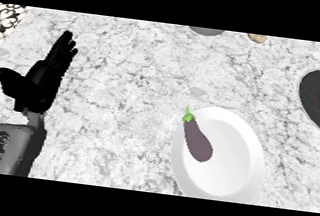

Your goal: Pick the squash from the plate and place it in the pan

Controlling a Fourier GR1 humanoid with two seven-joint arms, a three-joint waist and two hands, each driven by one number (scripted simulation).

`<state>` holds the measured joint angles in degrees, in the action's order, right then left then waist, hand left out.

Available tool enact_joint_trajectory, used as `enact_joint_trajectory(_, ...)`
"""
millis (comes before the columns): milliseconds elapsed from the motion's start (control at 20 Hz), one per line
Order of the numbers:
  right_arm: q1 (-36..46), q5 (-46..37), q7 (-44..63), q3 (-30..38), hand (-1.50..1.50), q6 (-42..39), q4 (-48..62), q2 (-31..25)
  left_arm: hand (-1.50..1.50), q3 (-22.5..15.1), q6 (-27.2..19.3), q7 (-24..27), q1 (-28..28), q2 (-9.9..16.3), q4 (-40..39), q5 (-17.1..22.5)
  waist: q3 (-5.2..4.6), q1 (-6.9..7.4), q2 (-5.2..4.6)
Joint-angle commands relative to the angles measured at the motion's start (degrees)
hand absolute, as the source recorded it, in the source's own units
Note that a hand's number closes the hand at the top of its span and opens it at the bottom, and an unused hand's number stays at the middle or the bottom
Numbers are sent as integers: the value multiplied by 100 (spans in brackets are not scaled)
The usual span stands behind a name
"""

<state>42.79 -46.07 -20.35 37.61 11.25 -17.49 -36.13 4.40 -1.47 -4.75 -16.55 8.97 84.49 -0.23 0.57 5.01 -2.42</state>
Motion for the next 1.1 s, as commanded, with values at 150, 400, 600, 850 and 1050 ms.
enact_joint_trajectory(150, -124, 212, -640, 179, -150, -734, 568, -215, 0, -71, -77, -67, -26, -109, 34, -36, 11, -22, 3)
enact_joint_trajectory(400, -42, 768, -1275, 722, -150, -416, 452, -80, 0, 42, 28, 39, 70, 19, 1, 30, 15, -27, 22)
enact_joint_trajectory(600, -81, 1424, -1668, 1332, -150, -763, 524, -198, 0, -5, -128, 78, 86, -94, -123, -91, 2, -202, 66)
enact_joint_trajectory(850, -543, 1798, -2051, 1548, -150, -2465, 806, -770, 0, 71, -257, 58, 306, -71, 41, -143, -23, -360, 167)
enact_joint_trajectory(1050, -1100, 1968, -2645, 1561, -150, -3349, 805, -903, 0, 121, -105, 17, 182, 3, -69, -36, -35, -438, 198)
